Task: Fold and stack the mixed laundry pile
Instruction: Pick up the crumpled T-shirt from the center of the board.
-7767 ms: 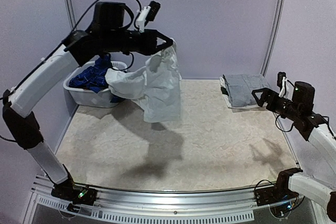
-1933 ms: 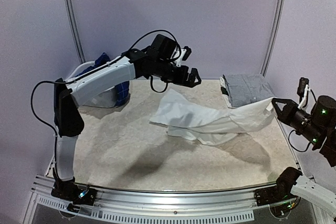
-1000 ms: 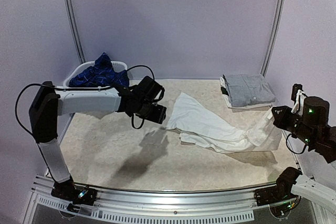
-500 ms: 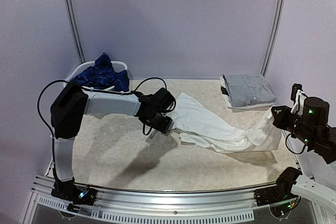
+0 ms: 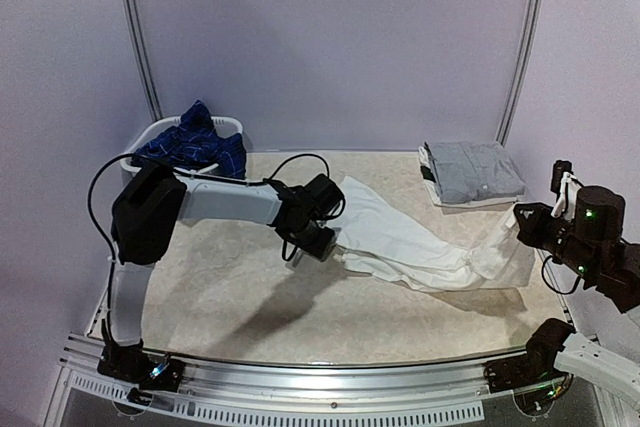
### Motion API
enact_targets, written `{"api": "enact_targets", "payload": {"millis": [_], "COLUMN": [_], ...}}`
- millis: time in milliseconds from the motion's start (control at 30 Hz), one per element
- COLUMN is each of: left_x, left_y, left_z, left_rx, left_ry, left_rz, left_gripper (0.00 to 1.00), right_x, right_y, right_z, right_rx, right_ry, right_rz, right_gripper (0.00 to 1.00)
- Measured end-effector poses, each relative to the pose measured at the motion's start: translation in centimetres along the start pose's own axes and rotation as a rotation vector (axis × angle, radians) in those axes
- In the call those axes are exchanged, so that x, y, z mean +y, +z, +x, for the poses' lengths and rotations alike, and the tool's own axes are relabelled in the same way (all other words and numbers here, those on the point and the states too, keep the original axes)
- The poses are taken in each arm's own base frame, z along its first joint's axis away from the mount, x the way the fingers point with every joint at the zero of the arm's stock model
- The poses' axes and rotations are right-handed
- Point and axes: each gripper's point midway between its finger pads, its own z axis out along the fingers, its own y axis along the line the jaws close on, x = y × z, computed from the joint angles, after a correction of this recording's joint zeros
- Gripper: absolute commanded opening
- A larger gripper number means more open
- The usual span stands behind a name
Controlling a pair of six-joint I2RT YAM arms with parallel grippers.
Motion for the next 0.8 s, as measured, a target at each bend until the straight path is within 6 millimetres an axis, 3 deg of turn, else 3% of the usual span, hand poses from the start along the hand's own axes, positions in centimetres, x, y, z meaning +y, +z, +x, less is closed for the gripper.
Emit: {"api": "enact_targets", "payload": {"millis": [600, 800], "left_x": [-0.2, -0.1], "left_y": [1.3, 1.7], "left_z": [-0.8, -1.1], "left_rx": [-0.023, -0.048], "left_ry": [0.03, 0.019], "left_rz": [-0.015, -0.008], "left_gripper": [0.17, 0.0], "right_x": [0.5, 0.5], "right_y": [0.1, 0.1], "right_z": [0.0, 0.0], "right_rx": [0.002, 0.002], "right_ry": [-0.014, -0.018], "right_rz": [-0.024, -0.025], "right_gripper": [0.01, 0.01]}}
